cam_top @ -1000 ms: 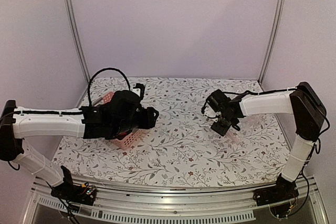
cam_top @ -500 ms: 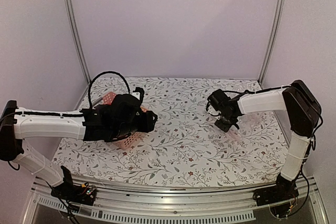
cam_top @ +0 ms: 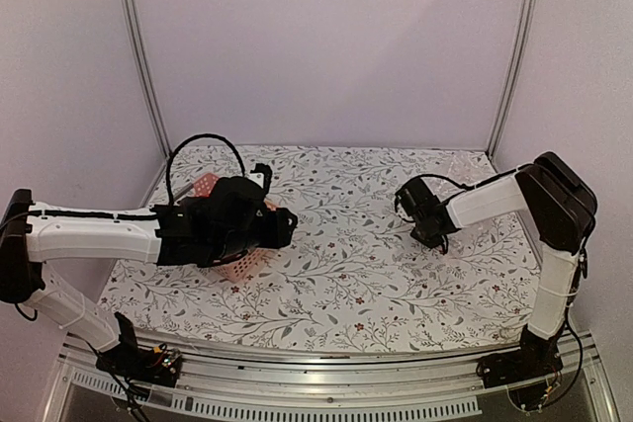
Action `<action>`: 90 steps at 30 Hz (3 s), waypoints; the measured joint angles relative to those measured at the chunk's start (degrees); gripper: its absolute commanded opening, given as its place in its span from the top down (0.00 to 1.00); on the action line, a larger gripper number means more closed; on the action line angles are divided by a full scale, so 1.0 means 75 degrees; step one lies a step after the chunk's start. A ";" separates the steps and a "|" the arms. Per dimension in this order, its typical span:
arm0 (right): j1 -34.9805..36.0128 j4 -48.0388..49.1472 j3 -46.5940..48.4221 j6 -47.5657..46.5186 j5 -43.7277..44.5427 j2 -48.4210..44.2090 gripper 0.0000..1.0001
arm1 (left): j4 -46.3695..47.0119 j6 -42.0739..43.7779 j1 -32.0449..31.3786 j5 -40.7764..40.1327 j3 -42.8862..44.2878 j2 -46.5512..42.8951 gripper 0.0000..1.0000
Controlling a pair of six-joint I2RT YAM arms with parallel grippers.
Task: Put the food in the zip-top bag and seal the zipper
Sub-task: Pick up the zipper food storage bag from the center of the board, then adjust the zipper food storage bag at the center of the board, then pick up the fake vegetable from the bin.
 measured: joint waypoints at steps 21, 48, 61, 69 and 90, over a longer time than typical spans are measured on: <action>-0.0615 -0.1311 0.1644 0.1052 -0.4331 -0.2567 1.00 | 0.0976 -0.0236 -0.0044 0.0271 0.0055 0.0393 0.30; 0.0527 -0.2034 0.1996 0.2162 -0.6260 -0.1955 1.00 | 0.2993 -0.2288 0.0055 0.1040 0.3156 0.4765 0.48; 0.0551 -0.0720 0.1821 0.0854 -0.1705 -0.2763 1.00 | 0.3704 -0.2075 0.0175 0.0988 0.3095 0.4873 0.36; 0.0303 -0.0603 0.1824 0.0702 -0.1565 -0.2777 1.00 | 0.5525 -0.0344 0.0032 0.1941 0.1950 0.3459 0.15; -0.0323 -0.0356 0.1005 0.0731 -0.3634 -0.2769 1.00 | -0.2413 0.0641 0.1346 -0.0702 0.0437 -0.1067 0.19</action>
